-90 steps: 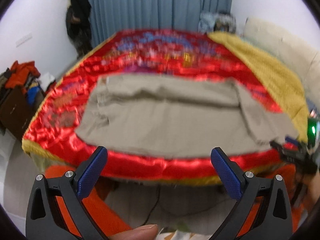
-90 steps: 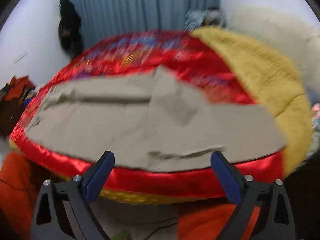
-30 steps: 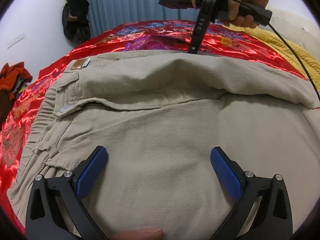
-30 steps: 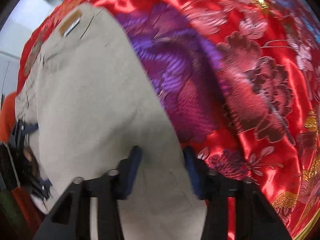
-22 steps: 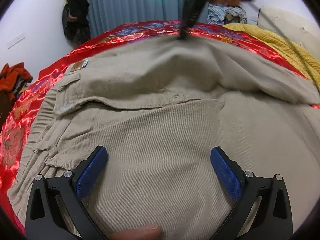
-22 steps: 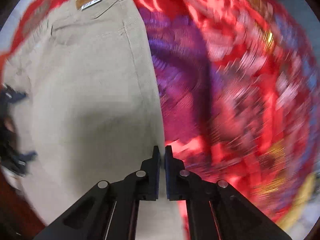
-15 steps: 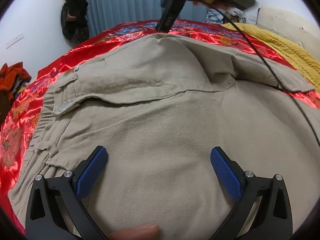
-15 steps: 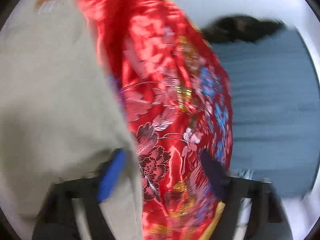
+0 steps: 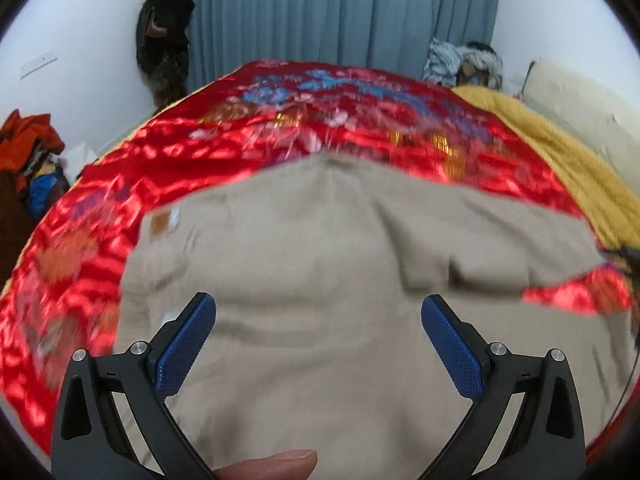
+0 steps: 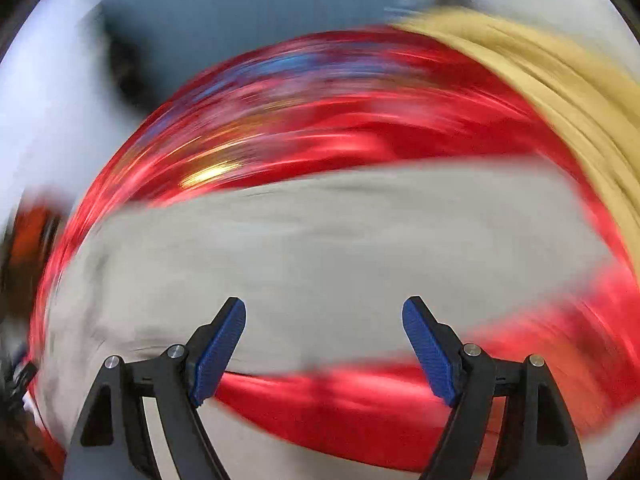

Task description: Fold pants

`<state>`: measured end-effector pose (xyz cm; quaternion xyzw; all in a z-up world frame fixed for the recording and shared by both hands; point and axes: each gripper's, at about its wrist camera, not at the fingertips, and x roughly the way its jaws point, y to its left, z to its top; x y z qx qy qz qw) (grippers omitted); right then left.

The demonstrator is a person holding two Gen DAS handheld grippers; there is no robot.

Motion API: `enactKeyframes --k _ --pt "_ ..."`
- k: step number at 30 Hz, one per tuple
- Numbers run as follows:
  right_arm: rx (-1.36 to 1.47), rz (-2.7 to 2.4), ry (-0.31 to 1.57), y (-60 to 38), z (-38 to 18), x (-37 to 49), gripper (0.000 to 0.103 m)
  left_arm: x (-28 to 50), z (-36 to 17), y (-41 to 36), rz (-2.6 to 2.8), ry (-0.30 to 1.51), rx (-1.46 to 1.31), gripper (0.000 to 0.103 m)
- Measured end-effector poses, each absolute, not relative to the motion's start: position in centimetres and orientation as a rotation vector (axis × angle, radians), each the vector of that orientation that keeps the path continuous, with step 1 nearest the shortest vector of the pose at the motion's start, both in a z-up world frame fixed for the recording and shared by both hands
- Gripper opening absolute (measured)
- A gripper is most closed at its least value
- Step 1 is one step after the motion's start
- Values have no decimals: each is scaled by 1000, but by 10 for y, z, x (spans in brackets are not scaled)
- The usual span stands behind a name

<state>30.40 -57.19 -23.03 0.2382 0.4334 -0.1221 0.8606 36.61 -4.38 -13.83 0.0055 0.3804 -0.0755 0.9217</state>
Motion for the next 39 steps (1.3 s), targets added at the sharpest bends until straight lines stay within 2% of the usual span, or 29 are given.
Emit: enactKeyframes --k 4,8,9,11,12,15,18,20,22,24,25,27,29,30,32,36,39 --pt "786 -462 814 -688 -249 244 79 428 -172 -50 -112 828 18 102" --pt "971 -348 801 -728 -273 260 78 459 -230 -39 -88 956 35 103" --pt "958 -355 813 -729 -275 272 75 460 -234 -36 -101 963 22 103" --pt "867 -390 852 -729 -268 299 49 459 -233 -36 -121 958 24 103" --pt "780 -397 878 -724 -258 316 5 459 -234 -37 -131 963 33 103" --pt "474 -367 797 -722 -212 348 3 459 -237 -40 -172 978 57 102" --pt "61 -481 846 -716 -195 383 4 461 -241 -44 -197 984 91 103" --pt "-4 -566 957 -718 -210 393 15 457 -242 -44 -187 984 107 103" --pt "37 -612 978 -718 -215 391 47 456 -241 -45 -181 984 118 103" --pt "121 -609 889 -704 -207 362 63 455 -238 -46 -171 992 128 103" --pt "157 -586 859 -693 -205 353 66 452 -233 -47 -153 998 144 102" --pt "233 -457 825 -653 -199 323 68 438 -219 -53 -132 986 158 102" --pt "263 -298 836 -608 -199 305 73 406 -198 -67 -197 943 136 102" --pt "269 -192 835 -575 -196 287 79 388 -190 -79 -237 930 127 102" --pt "284 1 822 -513 -192 249 81 357 -183 -103 -312 926 114 102" --pt "369 269 866 -424 -205 194 81 303 -198 -161 -457 1004 100 102" --pt "427 359 984 -391 -234 173 81 281 -221 -187 -466 1062 158 102"
